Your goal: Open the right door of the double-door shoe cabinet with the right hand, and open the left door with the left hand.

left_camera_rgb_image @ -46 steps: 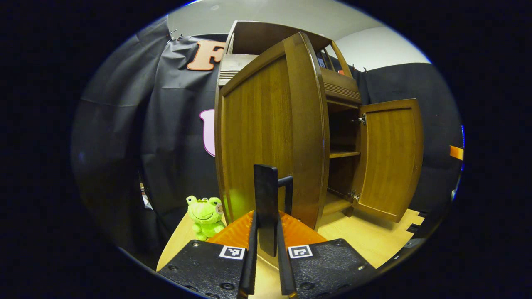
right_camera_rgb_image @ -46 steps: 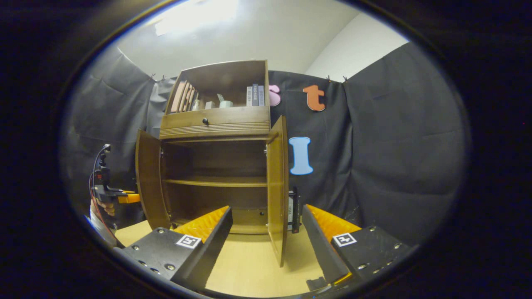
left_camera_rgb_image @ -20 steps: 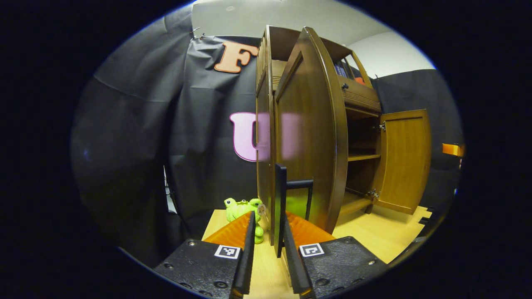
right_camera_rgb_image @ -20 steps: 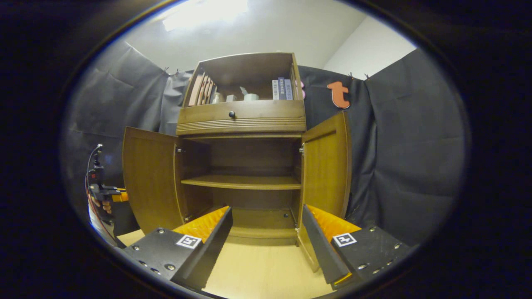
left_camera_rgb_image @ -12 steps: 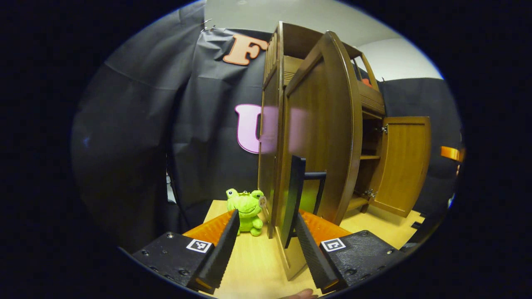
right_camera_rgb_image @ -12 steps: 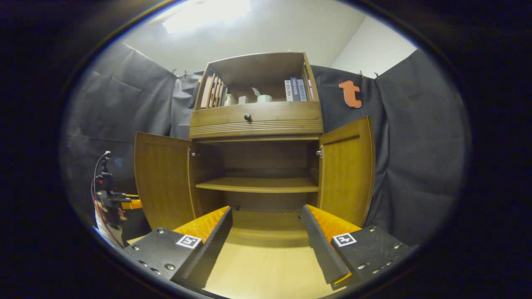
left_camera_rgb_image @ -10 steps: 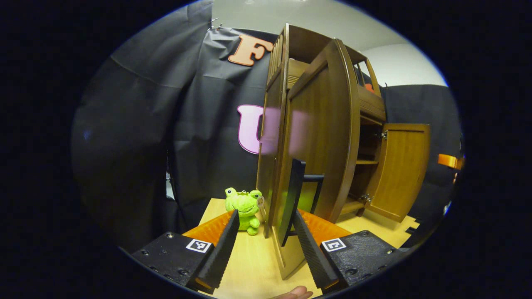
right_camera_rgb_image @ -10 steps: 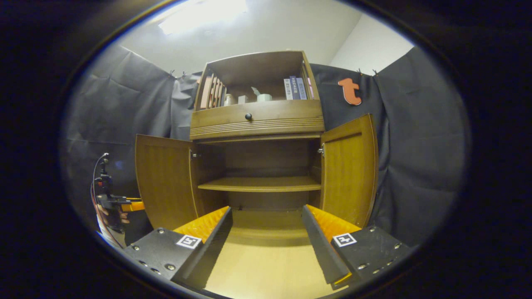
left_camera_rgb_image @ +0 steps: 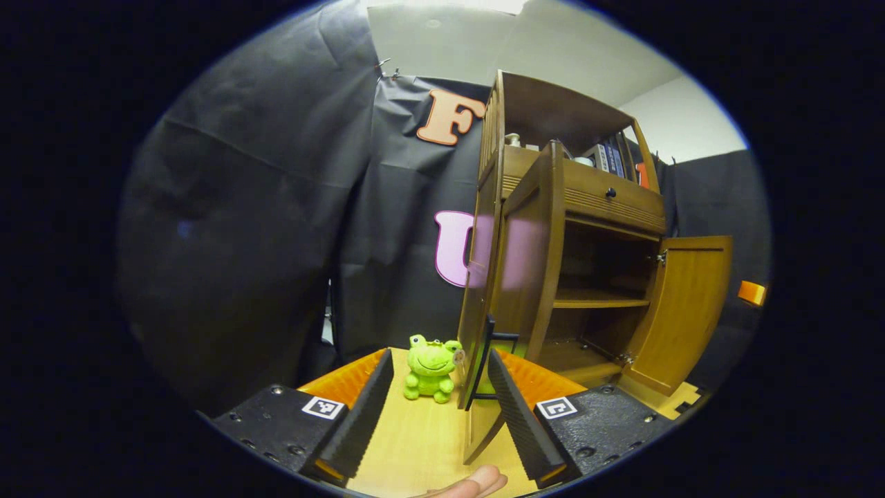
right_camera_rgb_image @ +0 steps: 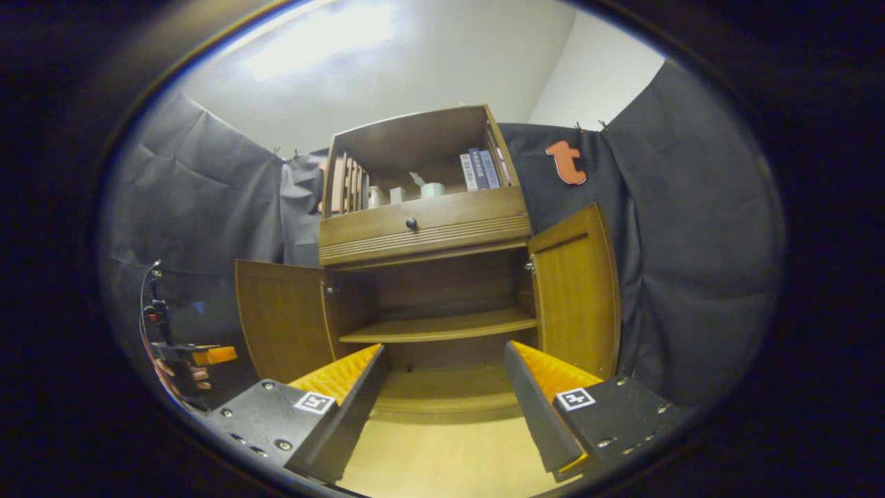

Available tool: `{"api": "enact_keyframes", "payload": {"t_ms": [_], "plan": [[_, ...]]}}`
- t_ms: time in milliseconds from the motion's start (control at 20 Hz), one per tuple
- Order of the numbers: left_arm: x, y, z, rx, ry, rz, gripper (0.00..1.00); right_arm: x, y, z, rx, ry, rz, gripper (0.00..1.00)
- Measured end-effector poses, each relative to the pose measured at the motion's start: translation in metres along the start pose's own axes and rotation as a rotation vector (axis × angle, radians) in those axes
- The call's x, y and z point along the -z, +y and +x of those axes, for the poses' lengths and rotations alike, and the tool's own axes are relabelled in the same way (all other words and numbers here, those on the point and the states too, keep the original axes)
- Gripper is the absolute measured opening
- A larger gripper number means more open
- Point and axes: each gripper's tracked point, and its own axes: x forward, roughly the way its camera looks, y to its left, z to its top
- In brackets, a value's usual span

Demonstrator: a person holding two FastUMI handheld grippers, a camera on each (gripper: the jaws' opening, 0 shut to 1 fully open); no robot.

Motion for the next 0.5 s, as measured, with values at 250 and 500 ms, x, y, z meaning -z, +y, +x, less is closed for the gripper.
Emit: {"api": "enact_keyframes", "payload": {"t_ms": [250, 500], "plan": [[-0.009, -0.026, -0.019, -0.024, -0.012, 0.054, 0.89, 0.016, -0.003, -0.003, 0.003, 0.037, -0.027, 1.0], [-0.012, -0.051, -0.03, -0.043, -0.03, 0.07, 0.9, 0.024, -0.002, -0.008, 0.0, 0.035, -0.031, 0.97]]}}
